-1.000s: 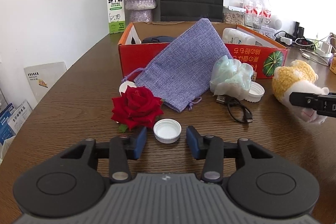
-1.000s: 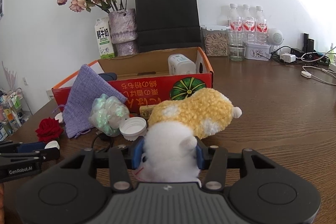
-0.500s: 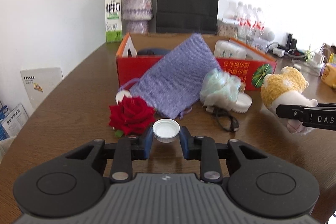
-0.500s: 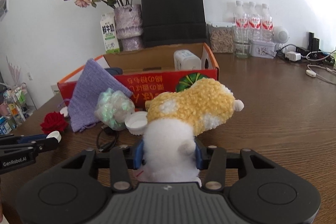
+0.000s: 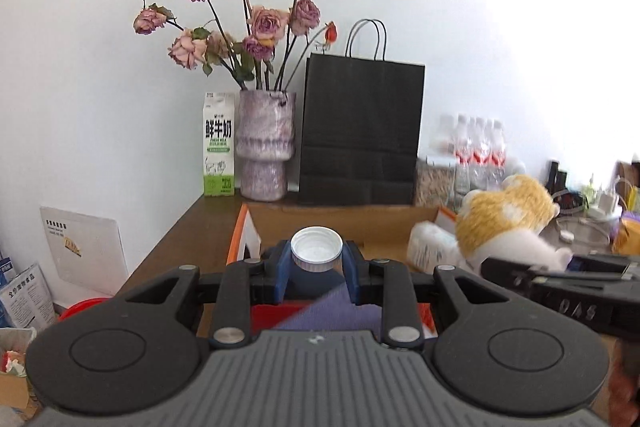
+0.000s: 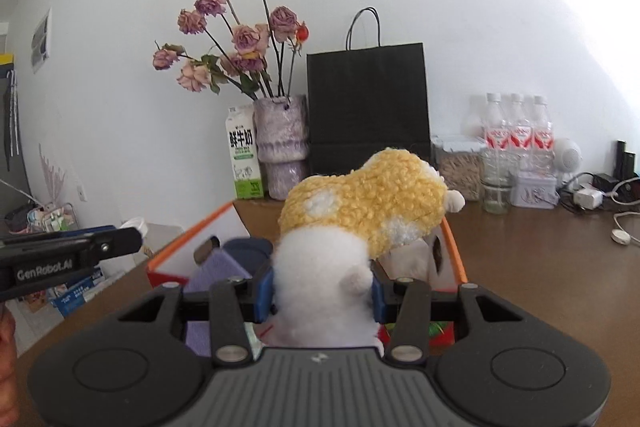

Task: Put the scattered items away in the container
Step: 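Carry white cap and plush sheep into the box and open both tools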

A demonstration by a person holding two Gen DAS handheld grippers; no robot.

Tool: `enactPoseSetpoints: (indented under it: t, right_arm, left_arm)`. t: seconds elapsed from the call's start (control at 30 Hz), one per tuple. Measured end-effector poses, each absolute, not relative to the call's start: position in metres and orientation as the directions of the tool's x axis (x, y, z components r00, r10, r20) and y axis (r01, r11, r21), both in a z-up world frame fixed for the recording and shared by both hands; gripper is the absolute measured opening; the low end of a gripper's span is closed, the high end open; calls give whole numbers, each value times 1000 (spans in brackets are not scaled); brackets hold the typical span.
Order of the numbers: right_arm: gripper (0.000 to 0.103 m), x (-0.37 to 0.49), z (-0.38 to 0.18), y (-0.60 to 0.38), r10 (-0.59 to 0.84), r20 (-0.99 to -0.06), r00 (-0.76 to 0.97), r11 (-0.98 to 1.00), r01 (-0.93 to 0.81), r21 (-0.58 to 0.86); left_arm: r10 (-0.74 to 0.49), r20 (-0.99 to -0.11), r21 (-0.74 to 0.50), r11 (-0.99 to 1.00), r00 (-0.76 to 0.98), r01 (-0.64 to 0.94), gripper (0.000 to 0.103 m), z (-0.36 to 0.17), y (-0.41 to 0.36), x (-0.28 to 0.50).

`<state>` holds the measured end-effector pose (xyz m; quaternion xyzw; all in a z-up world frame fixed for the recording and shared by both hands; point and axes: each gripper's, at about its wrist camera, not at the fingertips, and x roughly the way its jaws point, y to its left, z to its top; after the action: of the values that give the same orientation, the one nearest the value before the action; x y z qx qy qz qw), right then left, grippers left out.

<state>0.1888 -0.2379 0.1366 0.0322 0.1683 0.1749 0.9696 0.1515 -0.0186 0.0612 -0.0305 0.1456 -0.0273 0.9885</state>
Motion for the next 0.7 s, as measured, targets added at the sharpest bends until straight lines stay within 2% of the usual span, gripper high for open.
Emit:
enactPoseSetpoints:
  t: [0.2,0.37,0.43,0.53,0.7]
  right_arm:
    - [44,245,136,-208,353,-315,881,936,-331,121]
    - [44,278,118,-196,369,-333,868,929,-351,114]
    - [44,279,108,-194,369,-335,867,928,-366,74]
    - [44,283,103,-192,365,-355,861,929,-361,80]
    - [44,281,101,-194,354,-352,867,934,-347,84]
  left_arm:
    - [-61,-290,-121,992,955,27,28,71,-21,217]
    - [-72,-302,-152,988,951,27,28,54,-20,270]
    - [-87,-373,-126,991,924,43,28,38,-22,285]
    - [-89,-422,-134,990,902,35,28,22,-18,293]
    - [-80,-405,-109,993,911,39,28,18,-21,287]
